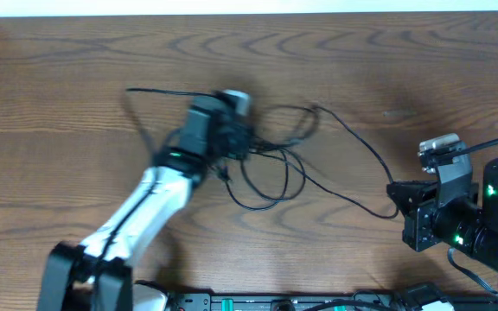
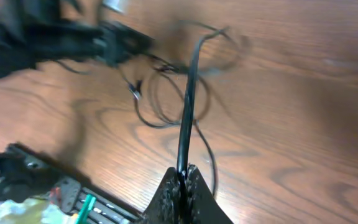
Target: Untangle cables
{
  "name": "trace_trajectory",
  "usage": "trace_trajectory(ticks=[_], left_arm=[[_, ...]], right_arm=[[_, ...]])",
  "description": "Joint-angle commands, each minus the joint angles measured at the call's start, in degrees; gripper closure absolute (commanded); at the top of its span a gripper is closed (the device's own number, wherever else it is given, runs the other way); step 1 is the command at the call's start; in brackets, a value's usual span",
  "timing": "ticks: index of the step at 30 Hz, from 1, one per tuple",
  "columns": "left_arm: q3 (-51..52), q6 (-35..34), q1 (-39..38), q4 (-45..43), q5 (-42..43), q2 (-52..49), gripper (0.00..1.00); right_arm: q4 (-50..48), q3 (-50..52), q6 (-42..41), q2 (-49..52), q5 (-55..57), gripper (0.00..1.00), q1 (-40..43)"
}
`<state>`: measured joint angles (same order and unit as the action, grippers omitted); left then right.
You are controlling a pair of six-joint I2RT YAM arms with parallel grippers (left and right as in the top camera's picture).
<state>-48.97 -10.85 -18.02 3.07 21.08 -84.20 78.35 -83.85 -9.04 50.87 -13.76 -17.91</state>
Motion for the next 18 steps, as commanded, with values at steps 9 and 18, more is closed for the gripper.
trace_trajectory(ticks=[9,18], left_arm=[[-1.07,-8.37,25.29,9.88,-0.81,9.86,0.93],[-1.07,-15.63,39.15,14.34,-0.90,14.45,0.93]], right_arm=[[9.88,-0.09,-13.57,-0.42,31.50,0.99,-0.90],[18.95,0.33,-41.53,-3.04,57.61,0.99,-0.50]])
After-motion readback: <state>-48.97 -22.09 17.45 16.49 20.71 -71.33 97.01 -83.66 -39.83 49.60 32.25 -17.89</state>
